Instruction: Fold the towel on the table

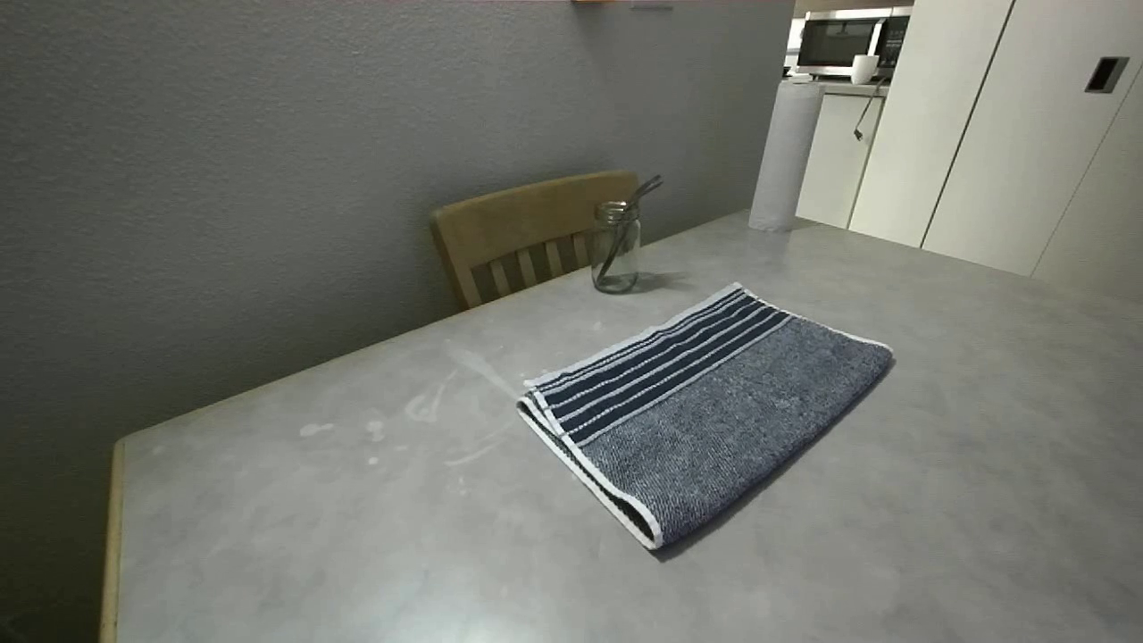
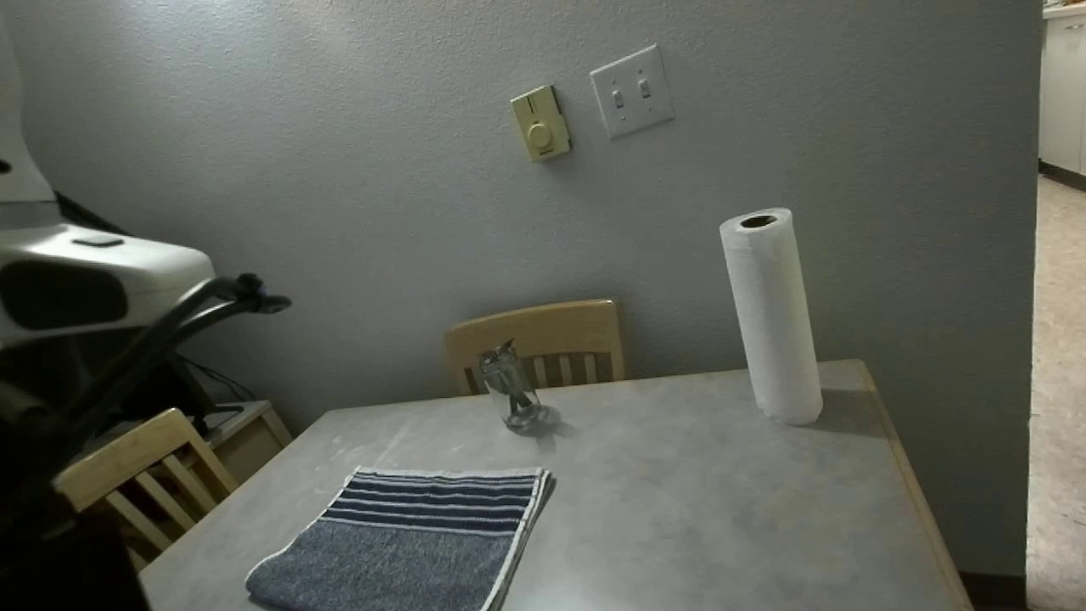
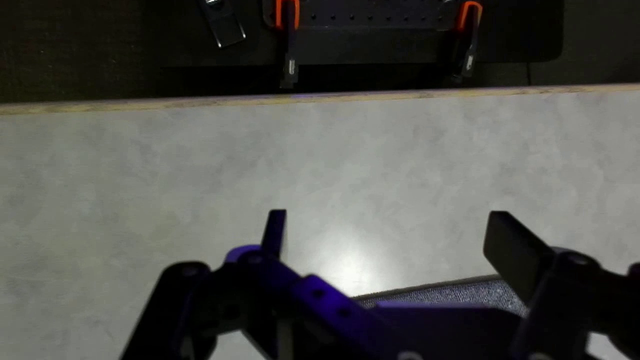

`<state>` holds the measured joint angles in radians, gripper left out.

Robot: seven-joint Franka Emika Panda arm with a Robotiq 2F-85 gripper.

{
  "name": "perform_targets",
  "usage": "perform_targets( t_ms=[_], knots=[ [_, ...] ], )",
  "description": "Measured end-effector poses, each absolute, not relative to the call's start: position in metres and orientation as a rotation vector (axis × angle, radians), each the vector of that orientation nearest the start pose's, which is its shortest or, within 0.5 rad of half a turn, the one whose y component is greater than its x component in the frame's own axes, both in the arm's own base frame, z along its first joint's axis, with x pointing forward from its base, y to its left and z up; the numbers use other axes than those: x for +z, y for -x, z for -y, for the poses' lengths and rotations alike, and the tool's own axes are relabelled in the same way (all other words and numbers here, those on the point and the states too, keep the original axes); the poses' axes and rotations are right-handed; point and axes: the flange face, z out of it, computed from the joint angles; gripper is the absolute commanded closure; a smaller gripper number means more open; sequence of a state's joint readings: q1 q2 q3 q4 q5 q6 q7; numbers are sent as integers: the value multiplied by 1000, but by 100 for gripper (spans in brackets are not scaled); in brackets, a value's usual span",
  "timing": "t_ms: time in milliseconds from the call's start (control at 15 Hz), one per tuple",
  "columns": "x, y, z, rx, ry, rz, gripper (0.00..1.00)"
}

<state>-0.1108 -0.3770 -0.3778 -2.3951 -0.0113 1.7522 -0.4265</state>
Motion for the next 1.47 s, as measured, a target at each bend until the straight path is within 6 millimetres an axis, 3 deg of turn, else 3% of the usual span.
perform_targets(
  t_ms=[200, 533, 1000, 1200, 1467],
  knots=[
    [416, -367, 196, 269, 2898, 11, 0],
    [379, -408, 190, 298, 2861, 159, 0],
    [383, -412, 185, 307, 2878, 94, 0],
    [381, -436, 157, 338, 2894, 63, 0],
    [372, -493, 89, 385, 2924, 118, 0]
  ],
)
